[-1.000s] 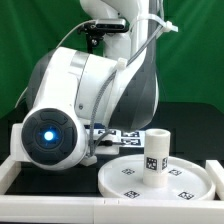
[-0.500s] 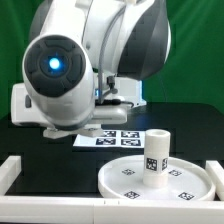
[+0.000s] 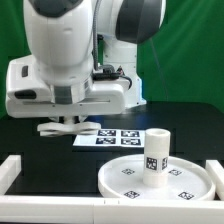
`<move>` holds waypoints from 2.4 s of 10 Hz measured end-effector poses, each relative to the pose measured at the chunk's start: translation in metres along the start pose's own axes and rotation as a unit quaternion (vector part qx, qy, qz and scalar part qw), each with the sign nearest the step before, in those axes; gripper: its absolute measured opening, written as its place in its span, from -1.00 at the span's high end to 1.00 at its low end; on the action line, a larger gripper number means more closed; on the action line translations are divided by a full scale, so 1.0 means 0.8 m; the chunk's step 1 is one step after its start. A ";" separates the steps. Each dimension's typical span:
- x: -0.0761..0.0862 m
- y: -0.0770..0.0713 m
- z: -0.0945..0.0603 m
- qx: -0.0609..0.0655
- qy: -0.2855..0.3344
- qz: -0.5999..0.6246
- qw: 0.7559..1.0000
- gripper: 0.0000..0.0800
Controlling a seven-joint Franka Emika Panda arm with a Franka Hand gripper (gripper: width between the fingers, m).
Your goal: Assemble round table
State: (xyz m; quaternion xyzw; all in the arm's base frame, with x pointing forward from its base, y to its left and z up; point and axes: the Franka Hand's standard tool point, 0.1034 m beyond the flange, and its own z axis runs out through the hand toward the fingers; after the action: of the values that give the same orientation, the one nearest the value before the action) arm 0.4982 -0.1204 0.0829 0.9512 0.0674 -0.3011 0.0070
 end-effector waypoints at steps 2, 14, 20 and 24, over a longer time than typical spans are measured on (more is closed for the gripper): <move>0.031 0.010 -0.050 -0.036 0.086 -0.062 0.994 0.46; 0.076 0.056 -0.102 -0.122 0.471 -0.022 0.873 0.46; 0.100 -0.012 -0.073 -0.063 0.532 0.003 0.844 0.46; 0.103 -0.019 -0.076 -0.057 0.532 0.005 0.845 0.46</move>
Offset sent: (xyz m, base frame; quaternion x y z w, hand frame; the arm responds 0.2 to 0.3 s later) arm -0.0123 0.0094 0.0113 -0.0429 0.1979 -0.0241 0.9790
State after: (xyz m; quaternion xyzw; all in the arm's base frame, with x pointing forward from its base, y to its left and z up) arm 0.5976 -0.0917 0.0860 0.9637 0.0730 0.2553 0.0262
